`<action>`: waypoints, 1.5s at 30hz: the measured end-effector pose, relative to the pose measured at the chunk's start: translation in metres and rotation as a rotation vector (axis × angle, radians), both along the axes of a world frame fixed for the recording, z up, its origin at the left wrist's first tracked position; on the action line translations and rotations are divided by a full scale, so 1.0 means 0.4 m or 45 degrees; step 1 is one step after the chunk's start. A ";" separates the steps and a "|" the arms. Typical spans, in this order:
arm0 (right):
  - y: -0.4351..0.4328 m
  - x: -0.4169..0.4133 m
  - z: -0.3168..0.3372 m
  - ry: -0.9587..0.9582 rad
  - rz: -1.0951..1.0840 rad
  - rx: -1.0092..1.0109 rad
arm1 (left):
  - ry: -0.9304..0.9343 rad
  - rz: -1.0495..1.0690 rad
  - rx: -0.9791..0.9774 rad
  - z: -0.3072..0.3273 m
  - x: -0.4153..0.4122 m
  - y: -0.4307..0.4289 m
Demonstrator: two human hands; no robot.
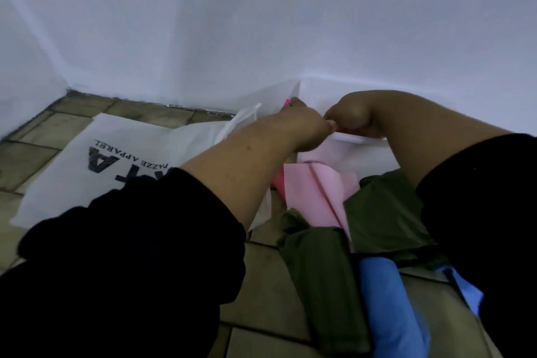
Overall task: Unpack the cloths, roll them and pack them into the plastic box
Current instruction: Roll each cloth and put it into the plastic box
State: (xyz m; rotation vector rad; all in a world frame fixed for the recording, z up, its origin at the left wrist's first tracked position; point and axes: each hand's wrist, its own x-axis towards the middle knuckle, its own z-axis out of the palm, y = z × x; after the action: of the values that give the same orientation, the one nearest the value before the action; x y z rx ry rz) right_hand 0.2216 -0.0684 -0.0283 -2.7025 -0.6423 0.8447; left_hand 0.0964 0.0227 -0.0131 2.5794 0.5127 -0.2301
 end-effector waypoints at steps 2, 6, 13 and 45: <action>-0.005 0.007 -0.001 0.081 -0.033 0.089 | 0.008 -0.003 0.009 0.004 -0.001 -0.004; 0.005 0.006 -0.001 0.102 -0.028 0.089 | 0.023 -0.024 0.031 0.007 0.004 -0.007; 0.003 -0.042 0.015 -0.227 0.157 -0.110 | 0.013 0.044 0.013 0.000 0.014 -0.009; -0.319 -0.618 0.026 -0.443 -0.240 -0.131 | 0.115 -0.283 0.421 -0.227 -0.515 0.032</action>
State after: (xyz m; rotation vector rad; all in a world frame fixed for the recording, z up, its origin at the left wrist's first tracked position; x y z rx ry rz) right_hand -0.0254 -0.1958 -0.0181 -2.9743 -0.4068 0.3737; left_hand -0.1095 0.0357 -0.1038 2.9625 0.3150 -0.3660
